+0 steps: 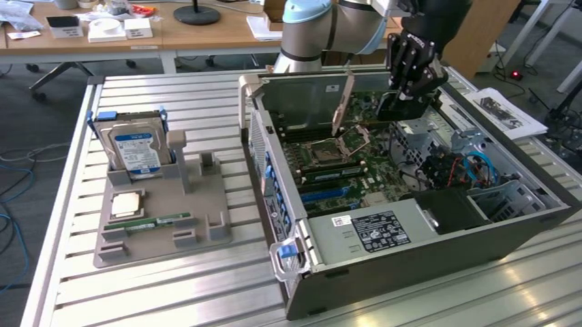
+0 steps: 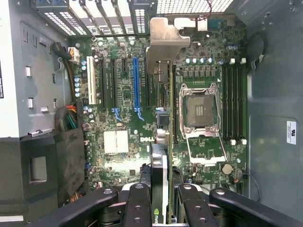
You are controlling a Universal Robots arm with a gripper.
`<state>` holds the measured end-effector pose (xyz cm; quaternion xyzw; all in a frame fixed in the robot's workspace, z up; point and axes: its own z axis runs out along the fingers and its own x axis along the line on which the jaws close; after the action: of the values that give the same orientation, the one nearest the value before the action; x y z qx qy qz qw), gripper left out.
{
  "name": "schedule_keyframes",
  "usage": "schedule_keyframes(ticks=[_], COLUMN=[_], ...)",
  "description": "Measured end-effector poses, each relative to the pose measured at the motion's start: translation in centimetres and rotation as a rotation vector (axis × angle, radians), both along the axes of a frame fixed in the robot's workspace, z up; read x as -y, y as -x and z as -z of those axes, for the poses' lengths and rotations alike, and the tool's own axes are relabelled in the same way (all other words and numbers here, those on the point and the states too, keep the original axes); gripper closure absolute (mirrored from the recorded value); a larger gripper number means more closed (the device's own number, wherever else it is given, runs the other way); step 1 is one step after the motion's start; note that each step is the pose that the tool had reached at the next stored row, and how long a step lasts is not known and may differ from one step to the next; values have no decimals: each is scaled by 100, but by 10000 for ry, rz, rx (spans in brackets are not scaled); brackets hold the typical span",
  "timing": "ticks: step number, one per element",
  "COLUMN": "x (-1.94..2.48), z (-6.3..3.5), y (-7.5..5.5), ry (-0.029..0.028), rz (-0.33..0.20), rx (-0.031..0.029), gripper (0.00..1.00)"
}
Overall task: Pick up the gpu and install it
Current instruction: 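Insert the gpu into the slot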
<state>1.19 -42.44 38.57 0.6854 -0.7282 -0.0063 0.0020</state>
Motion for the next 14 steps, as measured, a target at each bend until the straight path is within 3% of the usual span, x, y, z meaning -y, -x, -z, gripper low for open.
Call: schedule_keyframes(ticks=[4, 14], x=[0, 0], z=[23, 202], y=[4, 31], ry=[-8, -17], rz=[3, 1], rx=[5, 15], gripper=[73, 73])
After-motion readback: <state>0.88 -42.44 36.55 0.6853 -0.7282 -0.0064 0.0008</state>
